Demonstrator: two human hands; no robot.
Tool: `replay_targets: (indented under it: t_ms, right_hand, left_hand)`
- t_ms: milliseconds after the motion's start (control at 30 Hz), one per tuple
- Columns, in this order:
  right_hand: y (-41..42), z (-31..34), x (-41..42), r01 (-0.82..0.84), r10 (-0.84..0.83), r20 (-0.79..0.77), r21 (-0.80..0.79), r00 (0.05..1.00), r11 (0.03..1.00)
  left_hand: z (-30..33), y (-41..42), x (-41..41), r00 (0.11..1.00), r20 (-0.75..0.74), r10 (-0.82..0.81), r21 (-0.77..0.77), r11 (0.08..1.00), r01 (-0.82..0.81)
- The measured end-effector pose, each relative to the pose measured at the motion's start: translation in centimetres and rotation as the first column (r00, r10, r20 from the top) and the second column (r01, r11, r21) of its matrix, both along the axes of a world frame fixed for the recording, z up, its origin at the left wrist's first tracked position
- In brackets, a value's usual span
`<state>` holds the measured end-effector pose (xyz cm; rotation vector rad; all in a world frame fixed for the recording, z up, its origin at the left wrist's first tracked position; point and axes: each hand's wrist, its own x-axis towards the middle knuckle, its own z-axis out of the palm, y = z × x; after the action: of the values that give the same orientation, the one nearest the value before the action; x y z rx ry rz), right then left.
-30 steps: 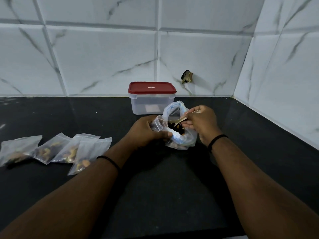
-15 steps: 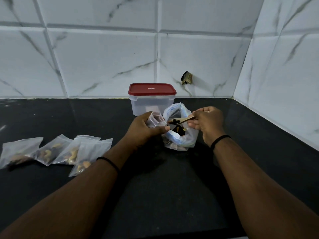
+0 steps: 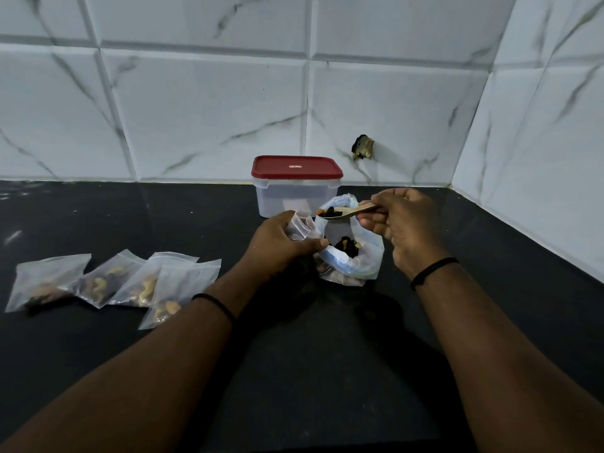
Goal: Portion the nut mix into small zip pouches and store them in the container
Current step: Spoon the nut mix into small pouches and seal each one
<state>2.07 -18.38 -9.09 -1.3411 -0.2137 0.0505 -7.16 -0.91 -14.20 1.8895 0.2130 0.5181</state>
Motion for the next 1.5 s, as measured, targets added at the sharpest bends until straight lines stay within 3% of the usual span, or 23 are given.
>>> replay_targets:
  t_ms: [100,167,300,400,500,600,700,767,867,967,1200,1500]
  right_hand:
    - [0.4,0.2,-1.1,-0.062,0.066,0.097,-0.046,0.993,0.997]
    - [0.8,0.2,-1.8,-0.062,0.097,0.27,-0.135,0.958,0.989]
    - [1.3,-0.2,-2.7,0.036,0.203,0.627,-0.346,0.752,0.937]
    - [1.3,-0.2,-3.1,0.062,0.233,0.694,-0.372,0.681,0.926]
    - [1.2,0.0,-3.0,-0.023,0.176,0.591,-0.257,0.788,0.966]
    - [0.9,0.0,-2.1,-0.068,0.072,0.242,-0.025,0.967,0.997]
    - [0.2,-0.3,-0.5,-0.001,0.002,-0.014,0.039,1.0,0.999]
    - [-0.2,-1.0,0.6,0.074,-0.074,0.02,-0.027,0.997,0.997]
    - [-0.3,-2.0,1.7,0.212,-0.16,0.238,-0.209,0.958,0.955]
    - [-0.1,-2.8,2.1,0.247,-0.091,0.391,-0.371,0.916,0.895]
    - [0.9,-3.2,2.5,0.003,0.143,0.298,-0.44,0.944,0.898]
    - [0.5,-1.8,1.9,-0.079,0.196,0.192,-0.49,0.962,0.868]
  left_hand:
    - [0.1,-0.1,0.0,1.0,-0.001,-0.004,-0.004,1.0,0.004]
    - [0.1,-0.2,0.0,1.0,0.001,-0.016,-0.012,1.0,0.016]
    - [0.3,-0.3,-0.1,1.0,0.017,-0.01,-0.005,1.0,0.01]
    - [0.3,-0.3,0.0,1.0,0.014,0.006,-0.016,1.0,-0.006]
    - [0.1,-0.3,0.0,0.999,0.026,0.02,-0.028,0.999,-0.019]
    - [0.1,-0.3,0.0,1.0,0.027,0.01,-0.018,1.0,-0.009]
    - [0.1,-0.4,0.1,1.0,-0.004,-0.002,0.018,1.0,0.002]
    - [0.1,-0.3,0.1,1.0,-0.009,-0.003,0.017,1.0,0.003]
    - [0.2,-0.3,0.1,1.0,-0.03,-0.002,0.042,0.999,0.004]
    - [0.2,-0.5,0.1,0.999,-0.049,-0.024,0.084,0.996,0.028]
    - [0.1,-0.6,0.0,0.998,-0.056,-0.019,0.088,0.996,0.024]
    - [0.1,-0.5,0.0,0.998,-0.068,-0.017,0.077,0.997,0.023]
